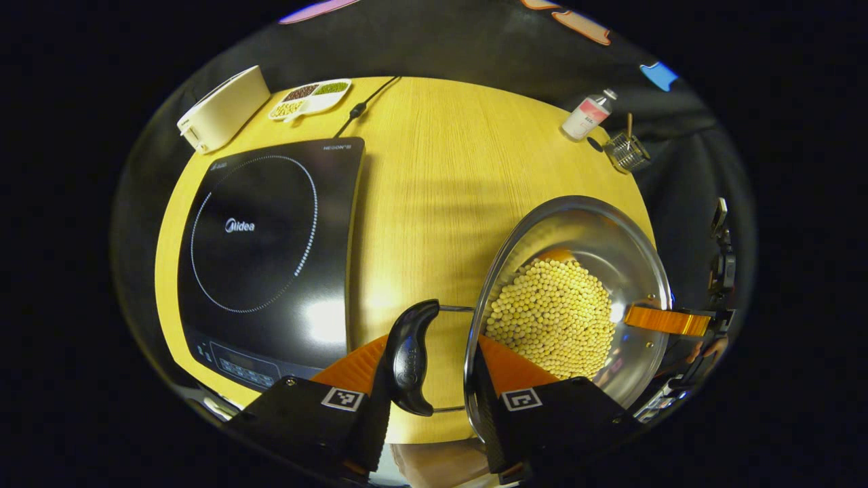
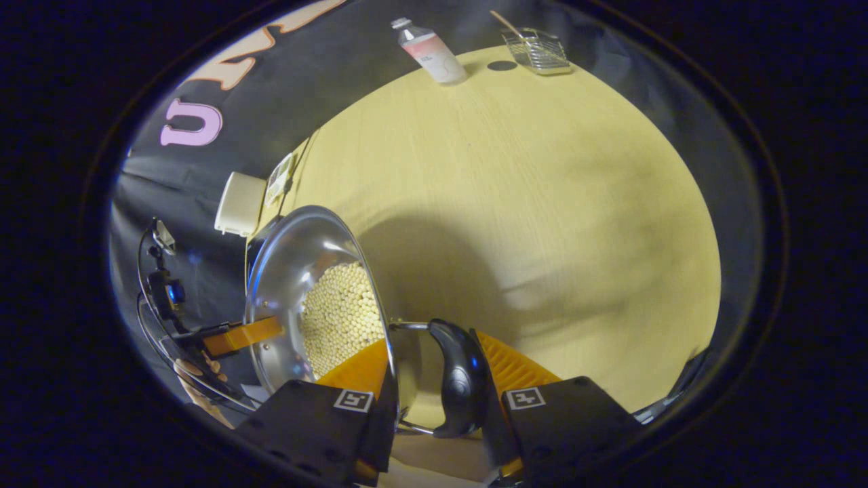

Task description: First push the handle of the pot to place it horizontally, then grasp the pot with both hands and set it on the induction cooktop.

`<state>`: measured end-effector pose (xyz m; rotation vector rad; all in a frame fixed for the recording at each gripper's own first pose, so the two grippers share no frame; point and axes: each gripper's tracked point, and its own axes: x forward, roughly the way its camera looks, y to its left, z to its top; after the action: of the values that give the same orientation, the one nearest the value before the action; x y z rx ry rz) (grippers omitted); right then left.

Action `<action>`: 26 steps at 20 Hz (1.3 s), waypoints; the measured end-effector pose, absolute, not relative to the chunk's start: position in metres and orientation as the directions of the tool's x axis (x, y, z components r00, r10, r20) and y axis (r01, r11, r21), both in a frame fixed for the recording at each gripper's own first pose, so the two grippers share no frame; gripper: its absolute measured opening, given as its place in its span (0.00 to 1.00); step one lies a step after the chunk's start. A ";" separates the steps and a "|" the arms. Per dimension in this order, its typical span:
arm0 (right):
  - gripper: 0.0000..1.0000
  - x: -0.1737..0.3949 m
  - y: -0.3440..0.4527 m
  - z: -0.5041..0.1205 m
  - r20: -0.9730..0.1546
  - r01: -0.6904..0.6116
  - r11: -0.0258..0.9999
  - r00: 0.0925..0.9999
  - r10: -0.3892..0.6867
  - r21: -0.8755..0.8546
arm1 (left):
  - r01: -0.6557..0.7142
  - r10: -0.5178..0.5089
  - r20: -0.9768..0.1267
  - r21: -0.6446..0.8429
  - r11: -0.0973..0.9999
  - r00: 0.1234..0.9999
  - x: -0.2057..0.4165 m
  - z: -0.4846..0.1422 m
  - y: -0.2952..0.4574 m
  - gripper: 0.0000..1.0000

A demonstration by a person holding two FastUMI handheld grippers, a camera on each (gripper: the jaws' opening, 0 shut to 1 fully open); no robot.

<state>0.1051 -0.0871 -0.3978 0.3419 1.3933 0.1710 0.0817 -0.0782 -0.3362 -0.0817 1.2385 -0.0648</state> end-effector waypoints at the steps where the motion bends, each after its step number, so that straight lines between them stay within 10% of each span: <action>1: 0.56 0.104 -0.078 -0.395 -0.931 0.087 0.939 0.190 0.312 0.333 | 0.015 -0.103 -0.936 -0.104 0.994 0.336 0.084 -0.333 -0.070 0.60; 26: 0.50 0.122 0.230 -0.420 -0.911 0.056 0.948 0.299 0.284 0.314 | 0.024 -0.024 -0.872 -0.013 1.000 0.488 0.126 -0.301 0.234 0.59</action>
<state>0.1217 0.2299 -0.4204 0.3110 1.2640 0.1549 0.1259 0.2341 -0.3010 0.0008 1.0604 -0.0291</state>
